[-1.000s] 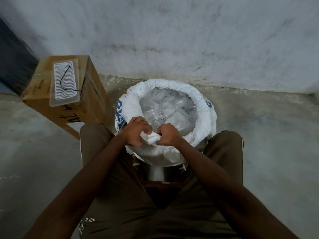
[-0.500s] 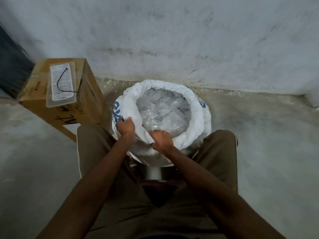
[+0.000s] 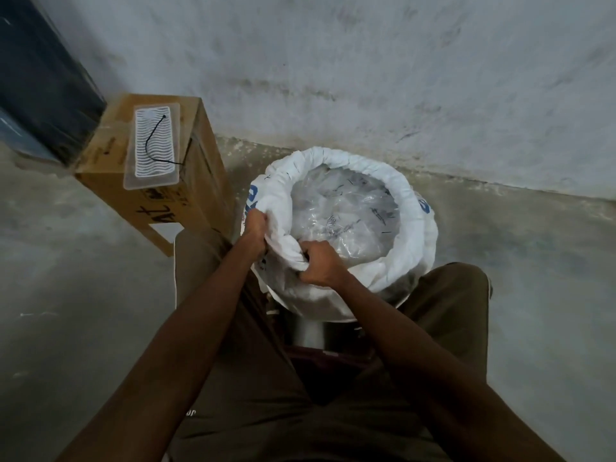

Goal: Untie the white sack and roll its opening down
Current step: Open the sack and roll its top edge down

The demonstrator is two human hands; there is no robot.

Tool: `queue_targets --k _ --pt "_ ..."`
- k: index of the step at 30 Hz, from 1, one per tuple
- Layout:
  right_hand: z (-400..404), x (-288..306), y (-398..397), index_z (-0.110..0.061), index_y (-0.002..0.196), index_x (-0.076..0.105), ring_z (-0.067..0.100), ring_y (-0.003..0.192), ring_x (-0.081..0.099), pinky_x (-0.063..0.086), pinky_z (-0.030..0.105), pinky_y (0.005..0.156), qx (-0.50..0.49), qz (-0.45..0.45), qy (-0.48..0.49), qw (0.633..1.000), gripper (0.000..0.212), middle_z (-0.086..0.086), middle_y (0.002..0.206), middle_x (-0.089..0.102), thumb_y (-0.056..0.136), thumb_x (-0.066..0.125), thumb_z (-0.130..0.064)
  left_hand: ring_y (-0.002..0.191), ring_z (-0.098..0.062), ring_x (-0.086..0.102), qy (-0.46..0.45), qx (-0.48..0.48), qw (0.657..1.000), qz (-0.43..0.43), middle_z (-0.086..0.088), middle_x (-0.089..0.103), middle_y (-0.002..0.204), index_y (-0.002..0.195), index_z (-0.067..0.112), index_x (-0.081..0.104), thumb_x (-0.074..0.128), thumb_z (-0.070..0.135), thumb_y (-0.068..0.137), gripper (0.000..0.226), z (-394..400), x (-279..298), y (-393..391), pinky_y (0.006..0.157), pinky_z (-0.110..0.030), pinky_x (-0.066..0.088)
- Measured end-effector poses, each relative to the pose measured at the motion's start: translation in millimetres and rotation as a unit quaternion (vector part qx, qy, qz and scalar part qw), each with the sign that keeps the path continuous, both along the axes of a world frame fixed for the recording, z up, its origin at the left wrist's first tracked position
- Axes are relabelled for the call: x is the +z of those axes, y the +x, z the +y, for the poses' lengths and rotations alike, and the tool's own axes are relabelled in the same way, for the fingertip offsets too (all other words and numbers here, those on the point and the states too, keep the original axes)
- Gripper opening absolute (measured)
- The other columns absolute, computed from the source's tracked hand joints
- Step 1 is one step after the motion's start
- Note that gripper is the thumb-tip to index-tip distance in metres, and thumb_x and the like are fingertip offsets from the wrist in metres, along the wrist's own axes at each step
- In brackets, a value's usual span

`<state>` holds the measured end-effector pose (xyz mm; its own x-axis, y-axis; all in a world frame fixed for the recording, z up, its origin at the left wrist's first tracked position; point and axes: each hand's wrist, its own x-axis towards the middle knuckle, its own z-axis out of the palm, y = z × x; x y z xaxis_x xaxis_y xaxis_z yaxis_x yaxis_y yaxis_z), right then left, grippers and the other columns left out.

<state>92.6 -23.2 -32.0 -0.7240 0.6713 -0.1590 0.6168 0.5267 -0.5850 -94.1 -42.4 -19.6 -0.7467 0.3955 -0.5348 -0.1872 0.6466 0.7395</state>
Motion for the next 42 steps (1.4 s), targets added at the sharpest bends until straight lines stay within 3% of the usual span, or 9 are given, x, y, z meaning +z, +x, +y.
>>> queue_targets --k 1,5,8,12,20,23,28,36,42 --pt "-1.2 -0.1 -1.3 -0.022 0.085 0.065 0.028 0.073 0.069 0.050 0.030 0.060 -0.007 -0.002 0.014 1.000 0.031 0.001 0.077 0.069 0.058 0.073 -0.032 0.120 -0.041 0.055 0.054 -0.022 0.991 -0.122 -0.024 0.058 0.133 0.123 -0.009 0.054 0.040 0.043 0.097 0.059 -5.7 3.1 -2.5 0.106 -0.056 0.040" --pt "-13.3 -1.2 -8.4 -0.014 0.109 0.059 0.039 0.090 0.068 0.052 0.038 0.071 -0.013 -0.054 0.084 0.995 0.041 0.013 0.097 0.072 0.069 0.072 -0.015 0.131 -0.037 0.047 -0.041 -0.076 0.975 0.205 -0.020 0.041 0.147 0.148 0.002 0.032 0.058 0.073 0.080 0.102 -3.7 14.6 19.6 0.107 -0.046 0.040" --pt "-21.4 -7.9 -10.5 -0.013 0.132 0.051 0.041 0.094 0.068 0.054 0.045 0.075 0.010 -0.098 0.144 0.985 0.053 0.014 0.106 0.071 0.080 0.062 -0.009 0.130 -0.036 0.052 -0.046 -0.103 0.954 0.277 -0.021 0.051 0.143 0.145 -0.001 0.036 0.062 0.063 0.085 0.092 -13.8 1.0 30.6 0.109 -0.041 0.041" --pt "-22.9 -14.1 -9.2 -0.017 0.131 0.051 0.039 0.093 0.070 0.053 0.044 0.072 0.037 -0.121 0.192 0.973 0.057 0.007 0.109 0.071 0.077 0.062 -0.007 0.133 -0.037 0.049 0.002 -0.113 0.971 0.213 -0.020 0.054 0.142 0.139 0.001 0.048 0.050 0.038 0.102 0.052 -0.9 0.6 20.9 0.111 -0.041 0.036" --pt "-0.3 0.0 -0.4 -0.025 0.105 0.060 0.025 0.082 0.067 0.050 0.032 0.065 0.068 -0.041 0.143 0.987 0.047 -0.007 0.095 0.062 0.064 0.070 -0.045 0.129 -0.039 0.053 0.013 -0.085 0.994 -0.074 -0.023 0.054 0.141 0.139 -0.005 0.047 0.047 0.032 0.103 0.052 1.8 -5.0 -16.5 0.099 -0.041 0.049" --pt "14.0 9.7 13.8 -0.030 0.093 0.057 0.011 0.074 0.056 0.045 0.030 0.068 0.091 0.034 0.019 0.995 0.035 -0.011 0.086 0.056 0.079 0.068 -0.060 0.136 -0.036 0.046 -0.042 -0.104 0.989 0.098 -0.017 0.044 0.151 0.147 0.004 0.039 0.060 0.036 0.086 0.072 6.3 2.2 -15.7 0.111 -0.042 0.041" --pt "45.1 9.2 20.0 -0.024 0.092 0.060 0.014 0.075 0.057 0.053 0.041 0.070 -0.012 0.094 0.053 0.994 0.013 -0.009 0.085 0.059 0.097 0.055 -0.035 0.126 -0.041 0.045 -0.093 -0.248 0.862 0.433 -0.024 0.041 0.142 0.145 0.011 0.034 0.061 0.050 0.083 0.078 17.7 20.7 1.7 0.104 -0.049 0.038" --pt "69.6 19.2 -9.7 -0.025 0.093 0.060 0.018 0.073 0.061 0.050 0.031 0.063 0.007 0.040 0.140 0.989 0.005 -0.008 0.093 0.058 0.089 0.057 -0.023 0.130 -0.042 0.047 -0.203 -0.380 0.789 0.438 -0.030 0.041 0.143 0.153 0.001 0.020 0.066 0.040 0.090 0.087 47.4 5.9 -18.1 0.104 -0.047 0.045" --pt "121.7 19.1 17.8 -0.019 0.098 0.060 0.020 0.083 0.061 0.049 0.035 0.075 -0.031 -0.006 0.228 0.973 0.013 -0.002 0.098 0.060 0.086 0.059 -0.016 0.122 -0.040 0.056 -0.188 -0.333 0.848 0.366 -0.020 0.051 0.140 0.151 0.011 0.030 0.062 0.027 0.094 0.067 17.1 -2.1 -72.5 0.100 -0.048 0.049"
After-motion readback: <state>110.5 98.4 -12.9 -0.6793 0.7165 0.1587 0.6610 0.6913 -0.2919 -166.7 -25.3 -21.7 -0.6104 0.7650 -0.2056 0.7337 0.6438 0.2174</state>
